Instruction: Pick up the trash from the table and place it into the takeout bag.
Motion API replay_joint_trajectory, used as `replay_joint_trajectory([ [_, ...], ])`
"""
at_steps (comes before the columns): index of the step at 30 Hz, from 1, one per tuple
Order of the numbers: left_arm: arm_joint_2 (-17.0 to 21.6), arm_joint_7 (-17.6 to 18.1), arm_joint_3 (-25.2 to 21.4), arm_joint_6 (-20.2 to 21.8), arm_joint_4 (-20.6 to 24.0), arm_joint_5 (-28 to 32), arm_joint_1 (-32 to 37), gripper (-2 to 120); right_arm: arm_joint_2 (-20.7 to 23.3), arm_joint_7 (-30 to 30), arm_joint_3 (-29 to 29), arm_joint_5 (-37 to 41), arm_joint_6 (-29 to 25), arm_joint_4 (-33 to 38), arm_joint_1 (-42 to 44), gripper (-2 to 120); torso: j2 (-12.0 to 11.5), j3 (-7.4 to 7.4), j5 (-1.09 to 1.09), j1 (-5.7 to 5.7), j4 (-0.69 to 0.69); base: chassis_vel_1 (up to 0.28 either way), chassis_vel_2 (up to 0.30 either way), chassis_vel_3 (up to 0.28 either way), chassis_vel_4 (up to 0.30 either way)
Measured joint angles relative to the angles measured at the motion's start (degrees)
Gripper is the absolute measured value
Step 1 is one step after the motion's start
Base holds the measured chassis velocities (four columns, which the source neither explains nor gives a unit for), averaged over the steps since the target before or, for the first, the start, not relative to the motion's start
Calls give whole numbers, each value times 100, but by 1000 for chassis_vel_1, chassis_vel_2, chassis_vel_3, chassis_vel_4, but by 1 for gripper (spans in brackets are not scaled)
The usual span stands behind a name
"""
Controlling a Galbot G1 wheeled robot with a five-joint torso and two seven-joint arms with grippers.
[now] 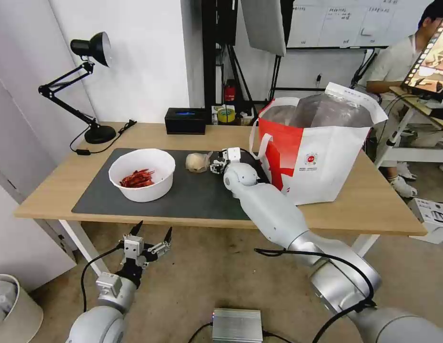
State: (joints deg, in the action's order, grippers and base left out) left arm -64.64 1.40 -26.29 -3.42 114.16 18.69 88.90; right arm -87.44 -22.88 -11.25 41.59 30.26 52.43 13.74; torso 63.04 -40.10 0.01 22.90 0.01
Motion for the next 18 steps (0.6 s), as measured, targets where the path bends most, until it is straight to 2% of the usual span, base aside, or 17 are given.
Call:
replay_joint_trajectory([
  [1, 0, 0, 0, 0, 0, 0, 0, 100, 0, 0, 0, 0, 0, 0, 0, 68, 0, 0, 0, 0, 0, 0, 0, 0, 0],
  [4, 12, 0, 8, -1, 6, -2, 4, 100, 29, -78, 12, 20, -1, 61, 46, 52, 0, 0, -2, 1, -3, 0, 0, 0, 0],
  [8, 28, 0, 9, -1, 11, -3, 4, 100, 48, -105, 17, 41, -1, 90, 58, 44, -1, 0, -2, 1, -4, 0, 0, 0, 0],
  [11, 35, 0, 8, -1, 14, -3, 6, 100, 72, -188, 24, 137, 0, 155, 76, 30, -2, -1, -2, 2, -5, 0, 0, 0, 0],
  [12, 35, 0, 8, -1, 14, -3, 6, 100, 72, -188, 24, 137, 0, 155, 76, 30, -2, -1, -2, 2, -5, 0, 0, 0, 0],
  [14, 34, 0, 8, -1, 14, -3, 7, 100, 81, -199, 26, 184, 0, 186, 87, 21, -1, -1, -3, 2, -6, 0, 0, 0, 0],
  [16, 26, 0, 21, -1, 13, -7, 7, 100, 93, -204, 26, 243, -3, 251, 108, 9, -2, -2, -2, 2, -5, 0, 0, 0, 0],
  [18, 24, 0, 28, -1, 12, -10, 8, 100, 97, -202, 26, 260, -17, 275, 115, 6, -2, -2, -2, 3, -4, 0, 0, 0, 0],
])
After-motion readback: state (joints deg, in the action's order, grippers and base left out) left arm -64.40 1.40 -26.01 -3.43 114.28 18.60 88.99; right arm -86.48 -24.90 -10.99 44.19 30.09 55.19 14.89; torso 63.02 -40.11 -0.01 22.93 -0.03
